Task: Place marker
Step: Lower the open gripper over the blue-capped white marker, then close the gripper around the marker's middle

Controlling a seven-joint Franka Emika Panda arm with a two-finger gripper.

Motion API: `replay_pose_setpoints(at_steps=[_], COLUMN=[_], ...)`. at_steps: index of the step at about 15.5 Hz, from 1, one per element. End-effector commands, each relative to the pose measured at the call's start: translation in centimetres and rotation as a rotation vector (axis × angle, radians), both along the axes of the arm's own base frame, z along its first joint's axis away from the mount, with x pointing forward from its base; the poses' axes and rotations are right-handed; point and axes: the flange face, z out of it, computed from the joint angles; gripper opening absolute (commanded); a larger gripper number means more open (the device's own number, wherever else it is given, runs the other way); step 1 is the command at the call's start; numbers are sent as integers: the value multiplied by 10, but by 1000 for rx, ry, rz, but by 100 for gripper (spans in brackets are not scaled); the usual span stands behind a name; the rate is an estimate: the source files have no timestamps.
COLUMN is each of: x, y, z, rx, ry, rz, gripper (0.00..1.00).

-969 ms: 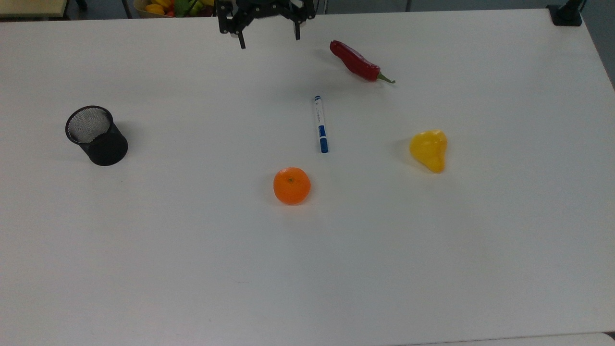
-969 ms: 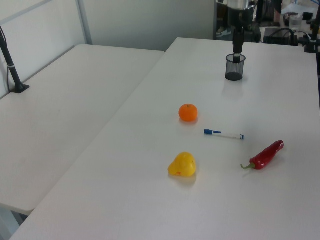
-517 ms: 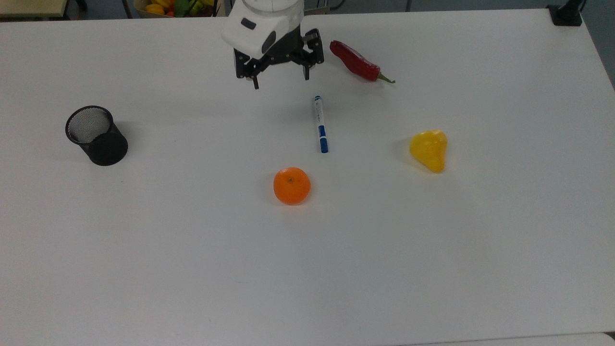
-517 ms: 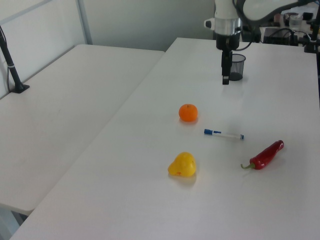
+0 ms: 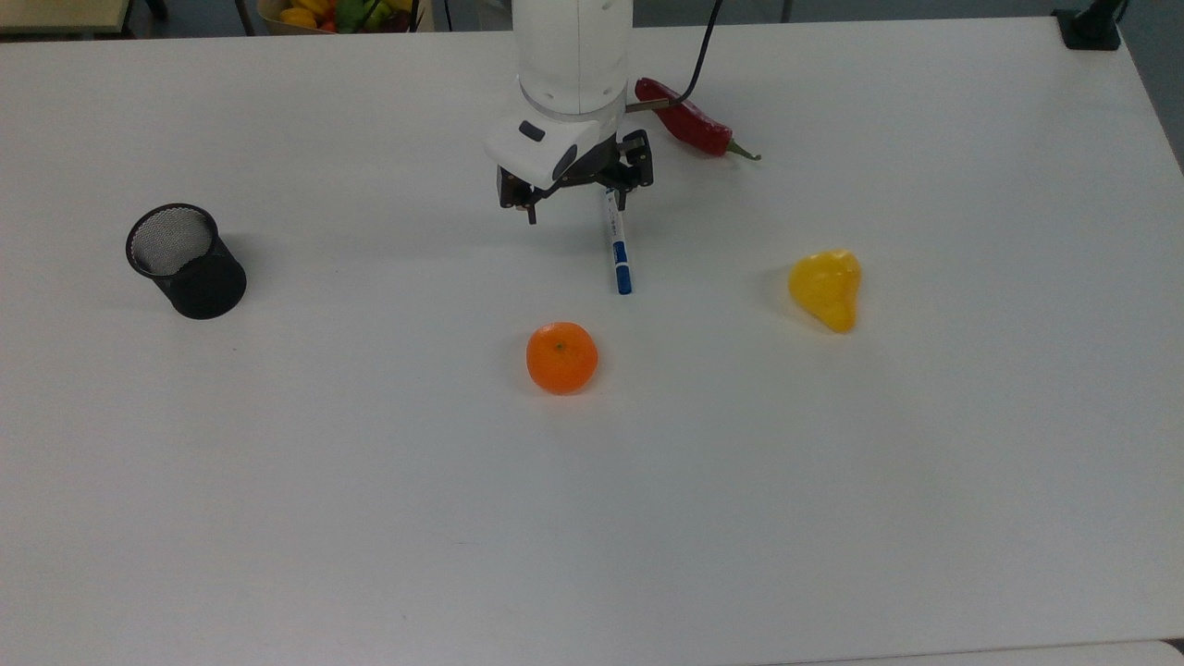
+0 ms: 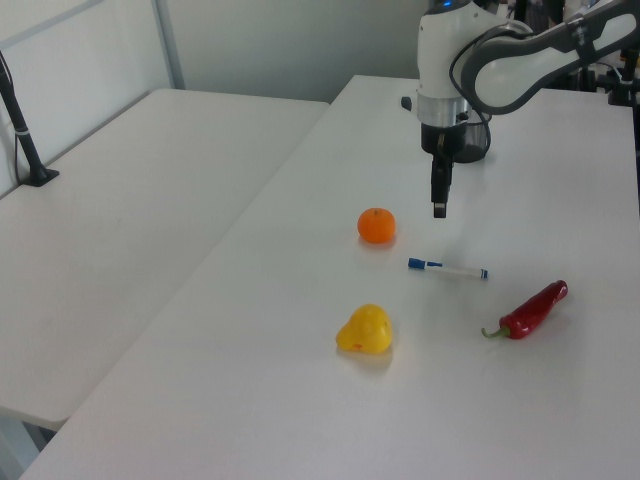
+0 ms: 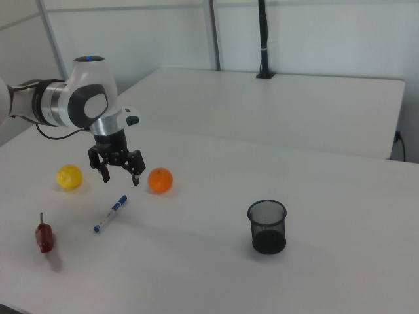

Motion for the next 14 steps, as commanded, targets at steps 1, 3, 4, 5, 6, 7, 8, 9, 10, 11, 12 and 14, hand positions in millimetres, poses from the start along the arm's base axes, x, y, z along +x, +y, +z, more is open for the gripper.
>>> replay_pose_setpoints(at_steps=[1,3,4,5,6,7,8,9,10,11,12,14], x=[-9,-14,-17,-18,-20,-21,-21,-20,-19,-18,-19,-22], y=[9,24,25,27,32,33,34,34,34,34,40,43], z=[-18,-29,-37,-43,-49,-54,-60,-65,-69,-74,-77,-80], rx=[24,26,25,24,22,21,19,17,14,14,16,16], ry=[-23,-30,-32,-29,-27,-30,-32,-33,-35,-37,-35,-28], rz=[-76,-81,-87,-92,-84,-80,-78,-77,-75,-75,-68,-64], gripper=[100,100,100,100,100,100,95,91,87,84,82,77])
